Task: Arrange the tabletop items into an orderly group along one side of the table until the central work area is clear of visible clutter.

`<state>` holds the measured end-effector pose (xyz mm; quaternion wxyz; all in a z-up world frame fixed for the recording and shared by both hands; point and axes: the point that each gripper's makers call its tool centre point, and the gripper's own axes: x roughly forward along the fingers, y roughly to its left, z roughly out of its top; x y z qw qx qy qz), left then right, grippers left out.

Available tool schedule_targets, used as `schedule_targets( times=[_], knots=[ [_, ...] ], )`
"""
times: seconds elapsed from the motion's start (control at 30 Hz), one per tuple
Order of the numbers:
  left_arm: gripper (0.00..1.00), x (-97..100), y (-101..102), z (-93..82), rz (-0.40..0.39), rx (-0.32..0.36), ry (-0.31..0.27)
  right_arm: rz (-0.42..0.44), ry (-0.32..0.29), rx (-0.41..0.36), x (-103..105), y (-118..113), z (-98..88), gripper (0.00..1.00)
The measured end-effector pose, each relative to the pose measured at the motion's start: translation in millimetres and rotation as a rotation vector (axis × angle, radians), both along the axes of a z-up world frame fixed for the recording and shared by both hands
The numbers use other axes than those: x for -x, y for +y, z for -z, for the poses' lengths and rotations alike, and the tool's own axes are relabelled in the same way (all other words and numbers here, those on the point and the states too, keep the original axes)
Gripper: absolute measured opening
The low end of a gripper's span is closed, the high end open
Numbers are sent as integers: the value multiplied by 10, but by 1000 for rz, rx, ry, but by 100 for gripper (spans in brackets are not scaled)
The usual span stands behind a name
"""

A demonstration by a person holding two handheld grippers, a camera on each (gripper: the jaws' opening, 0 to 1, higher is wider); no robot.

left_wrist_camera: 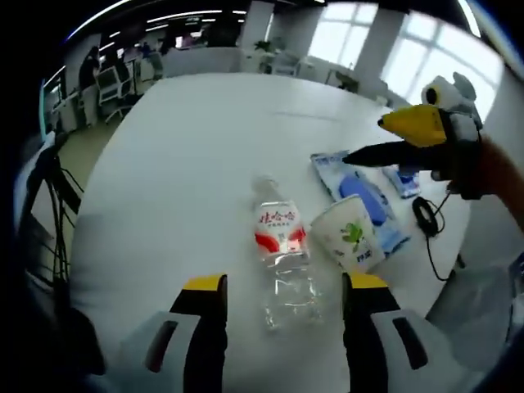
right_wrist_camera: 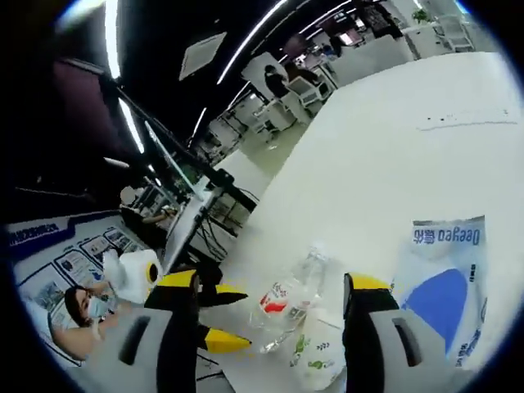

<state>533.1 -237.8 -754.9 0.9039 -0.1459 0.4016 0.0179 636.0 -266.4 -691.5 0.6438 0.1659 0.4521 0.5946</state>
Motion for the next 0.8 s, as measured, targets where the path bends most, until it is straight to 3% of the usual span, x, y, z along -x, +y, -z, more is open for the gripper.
schedule_targets(
  times=[0.1,0.17,0.27,0.4,0.63,0.8],
  knots=[
    [48,-10,-44,-10,-6,2,4,13,86,-7,-43,56,17,67],
    [49,-21,-52,-27,5,-44,13,10,111,-21,-75,99,24,67],
    [47,-15,-92,0,38,-80,50,-13,228,-12,-16,129,87,65],
    [46,-46,-158,39,28,-56,51,-2,350,-8,19,160,187,62],
    [46,-65,-161,104,46,-133,102,13,392,20,-22,190,394,58],
    [45,-101,-193,175,58,-121,133,13,402,39,-42,255,469,56]
  ],
)
